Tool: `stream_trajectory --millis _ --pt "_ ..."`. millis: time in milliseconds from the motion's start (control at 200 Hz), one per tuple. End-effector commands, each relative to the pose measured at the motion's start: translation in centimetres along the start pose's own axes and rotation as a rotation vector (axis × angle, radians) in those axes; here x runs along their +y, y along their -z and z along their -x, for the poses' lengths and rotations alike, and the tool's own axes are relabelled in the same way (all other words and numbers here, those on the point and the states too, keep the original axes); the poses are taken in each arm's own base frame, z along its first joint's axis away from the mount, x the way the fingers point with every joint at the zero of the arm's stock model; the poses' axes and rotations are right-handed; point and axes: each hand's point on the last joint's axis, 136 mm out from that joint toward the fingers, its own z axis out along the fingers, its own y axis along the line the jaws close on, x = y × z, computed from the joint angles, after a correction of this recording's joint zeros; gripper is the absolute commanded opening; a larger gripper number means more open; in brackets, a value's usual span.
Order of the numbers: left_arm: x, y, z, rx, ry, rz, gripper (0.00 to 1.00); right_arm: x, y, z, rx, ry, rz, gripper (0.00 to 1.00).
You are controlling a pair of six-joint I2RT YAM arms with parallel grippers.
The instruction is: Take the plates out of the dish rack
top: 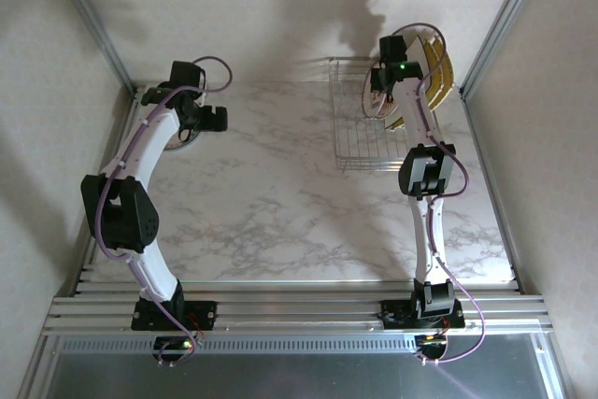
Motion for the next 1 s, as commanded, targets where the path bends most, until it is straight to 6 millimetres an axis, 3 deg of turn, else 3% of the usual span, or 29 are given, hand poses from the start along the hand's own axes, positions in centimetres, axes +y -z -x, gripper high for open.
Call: stream_trajectory --millis 0,305,551,656,801,991 --pt "0.1 0.9 -0.5 0.000 0.005 -0.003 0.99 1.2 3.2 2.2 -0.065 -0.027 0.028 0.00" --pt "0.1 -0.4 -1.1 0.009 -0.001 0.004 1.00 0.0 10.0 5.3 -0.152 -0.018 -0.008 0.00" --pt "-0.1 -0.9 -1.2 -0.025 0.005 -0.015 1.00 -0.8 16.1 5.7 -0.187 0.022 -0.054 0.00" --pt "0.0 -1.6 -0.9 -0.028 0.005 -0.012 1.00 -0.2 19.6 4.6 -0.192 0.005 -0.031 0.00" --pt "0.6 -2.2 -1.2 -0.015 0.009 0.009 1.00 2.4 24.7 1.3 -0.216 -0.005 0.070 0.00" --pt "0.7 -2.7 -1.9 -0.003 0.004 0.014 1.00 4.9 26.8 -5.0 -0.156 -0.148 0.352 0.00"
